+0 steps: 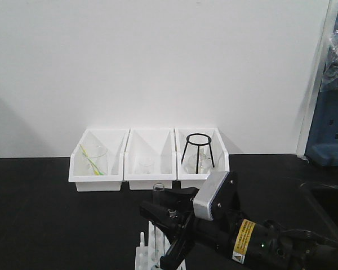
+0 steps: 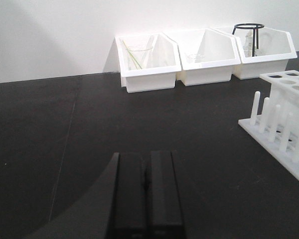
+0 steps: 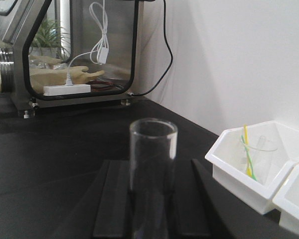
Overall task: Flip and reinsert test tube from rack
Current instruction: 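Lower the held test tube back into the rack hole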
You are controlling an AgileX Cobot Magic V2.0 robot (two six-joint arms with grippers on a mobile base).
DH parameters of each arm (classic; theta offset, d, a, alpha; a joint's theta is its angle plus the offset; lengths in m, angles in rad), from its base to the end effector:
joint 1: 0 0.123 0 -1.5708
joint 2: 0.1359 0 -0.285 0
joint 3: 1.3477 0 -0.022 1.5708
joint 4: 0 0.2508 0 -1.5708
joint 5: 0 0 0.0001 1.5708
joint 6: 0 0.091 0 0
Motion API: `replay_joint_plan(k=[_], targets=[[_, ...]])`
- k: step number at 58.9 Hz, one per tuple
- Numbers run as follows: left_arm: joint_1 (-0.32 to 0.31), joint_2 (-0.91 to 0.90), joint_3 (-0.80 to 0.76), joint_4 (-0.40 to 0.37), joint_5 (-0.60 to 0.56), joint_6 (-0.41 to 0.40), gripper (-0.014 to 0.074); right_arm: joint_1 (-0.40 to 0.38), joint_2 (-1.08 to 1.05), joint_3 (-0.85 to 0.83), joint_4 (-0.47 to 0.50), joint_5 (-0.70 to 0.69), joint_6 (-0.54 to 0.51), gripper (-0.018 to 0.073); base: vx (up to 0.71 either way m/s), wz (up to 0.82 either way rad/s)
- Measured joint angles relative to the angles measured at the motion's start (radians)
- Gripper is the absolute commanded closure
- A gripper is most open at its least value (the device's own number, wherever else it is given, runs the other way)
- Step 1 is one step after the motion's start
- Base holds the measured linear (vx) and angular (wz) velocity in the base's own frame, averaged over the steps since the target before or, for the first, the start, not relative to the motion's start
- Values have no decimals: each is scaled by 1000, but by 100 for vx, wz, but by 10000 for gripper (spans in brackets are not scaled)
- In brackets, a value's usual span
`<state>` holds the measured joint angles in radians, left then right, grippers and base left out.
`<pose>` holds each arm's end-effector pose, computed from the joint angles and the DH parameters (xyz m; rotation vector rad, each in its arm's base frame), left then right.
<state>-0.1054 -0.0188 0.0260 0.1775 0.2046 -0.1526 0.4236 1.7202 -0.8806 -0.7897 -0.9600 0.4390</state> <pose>0.0555 -0.0026 0.1872 0.0803 1.6904 -0.0327 0.2995 0.1931 0.2437 -0.8650 1.3333 0.7400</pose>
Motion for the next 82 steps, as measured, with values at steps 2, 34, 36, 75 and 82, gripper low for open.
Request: replay_joint_plan(k=[2, 34, 36, 75, 82], targets=[[0, 0, 0, 0, 0, 0, 602, 0, 9, 0, 1, -15, -15, 570, 0, 0], [0, 0, 0, 0, 0, 0, 602, 0, 108, -3, 98, -111, -105, 570, 0, 0], [0, 0, 0, 0, 0, 0, 602, 0, 121, -3, 98, -111, -106, 570, 0, 0], [0, 0, 0, 0, 0, 0, 602, 0, 279, -6, 93, -116, -134, 400, 0, 0], [0, 0, 0, 0, 0, 0, 602, 0, 279, -6, 92, -125, -135, 272, 0, 0]])
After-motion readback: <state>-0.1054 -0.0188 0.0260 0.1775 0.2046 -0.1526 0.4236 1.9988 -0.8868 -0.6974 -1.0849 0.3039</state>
